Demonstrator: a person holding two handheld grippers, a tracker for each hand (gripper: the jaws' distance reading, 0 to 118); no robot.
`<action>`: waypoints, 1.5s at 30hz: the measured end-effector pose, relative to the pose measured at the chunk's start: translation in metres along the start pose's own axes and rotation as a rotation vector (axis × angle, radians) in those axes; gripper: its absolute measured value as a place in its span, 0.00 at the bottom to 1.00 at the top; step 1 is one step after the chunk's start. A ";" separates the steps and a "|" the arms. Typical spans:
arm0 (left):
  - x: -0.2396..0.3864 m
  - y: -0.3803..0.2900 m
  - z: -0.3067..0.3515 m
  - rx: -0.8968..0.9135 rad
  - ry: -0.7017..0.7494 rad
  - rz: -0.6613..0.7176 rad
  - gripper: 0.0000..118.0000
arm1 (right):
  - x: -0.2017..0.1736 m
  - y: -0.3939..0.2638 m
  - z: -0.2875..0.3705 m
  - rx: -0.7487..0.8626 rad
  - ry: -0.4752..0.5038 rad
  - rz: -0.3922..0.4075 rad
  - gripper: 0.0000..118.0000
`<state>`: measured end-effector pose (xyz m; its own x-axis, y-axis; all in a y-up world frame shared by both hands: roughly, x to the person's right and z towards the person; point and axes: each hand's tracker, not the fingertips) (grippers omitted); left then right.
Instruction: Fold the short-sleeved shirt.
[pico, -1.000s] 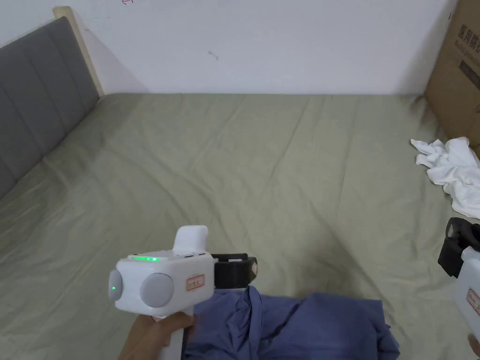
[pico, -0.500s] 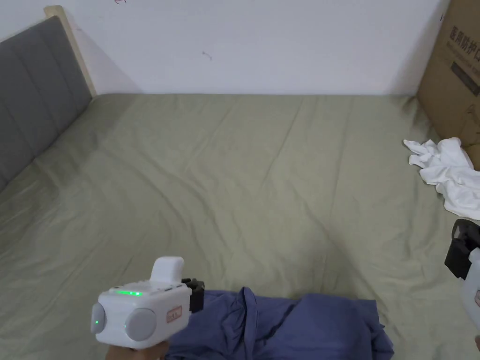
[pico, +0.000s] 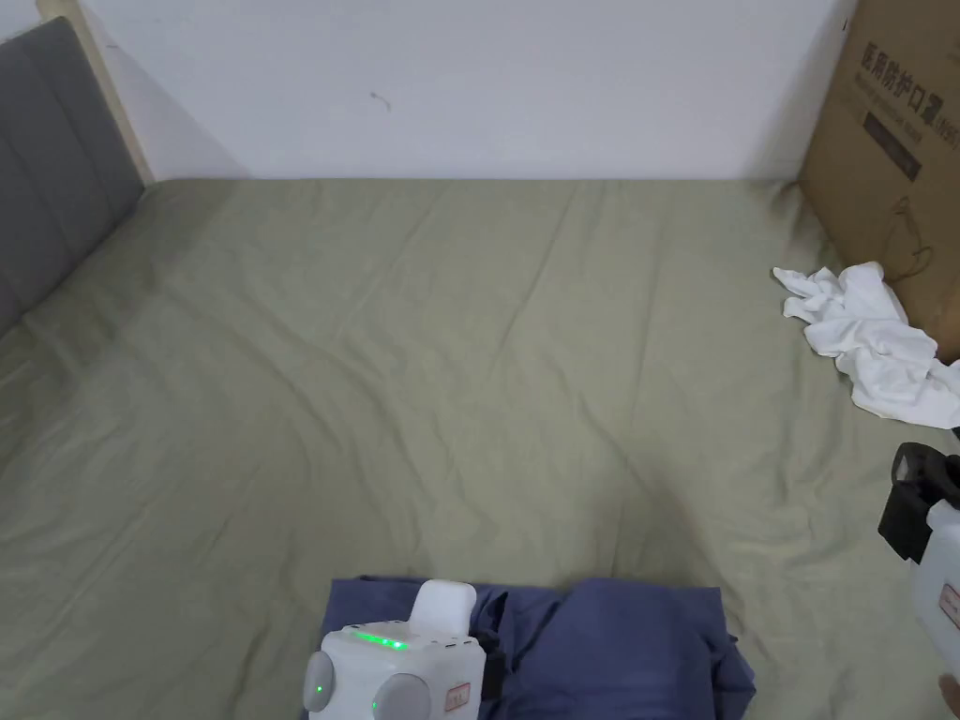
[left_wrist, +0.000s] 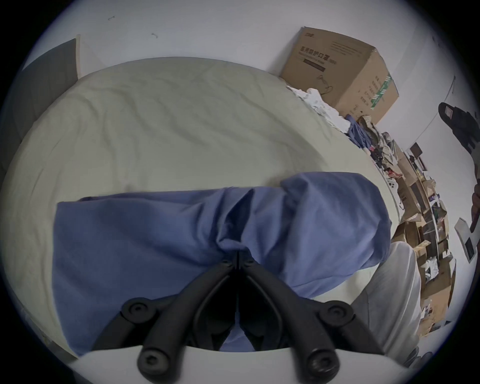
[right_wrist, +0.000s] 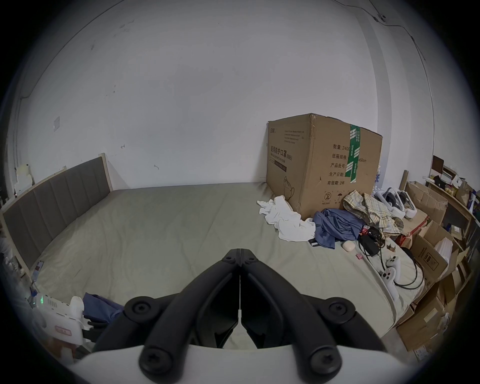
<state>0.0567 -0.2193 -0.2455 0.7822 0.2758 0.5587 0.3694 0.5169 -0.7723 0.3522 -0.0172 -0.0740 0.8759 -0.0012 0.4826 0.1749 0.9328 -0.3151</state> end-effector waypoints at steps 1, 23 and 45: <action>0.004 0.002 -0.002 -0.001 -0.003 -0.011 0.04 | 0.001 0.000 0.000 -0.001 -0.001 0.001 0.02; -0.151 0.032 0.094 0.070 -0.183 0.349 0.43 | -0.020 0.004 -0.008 -0.010 0.022 0.025 0.02; -0.185 0.004 0.024 -0.094 -0.255 0.387 0.22 | -0.030 -0.005 -0.020 -0.070 0.020 0.059 0.02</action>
<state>-0.0982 -0.2485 -0.3446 0.7277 0.6297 0.2719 0.1279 0.2650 -0.9557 0.3342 -0.0290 -0.1031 0.8943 0.0449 0.4452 0.1532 0.9041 -0.3988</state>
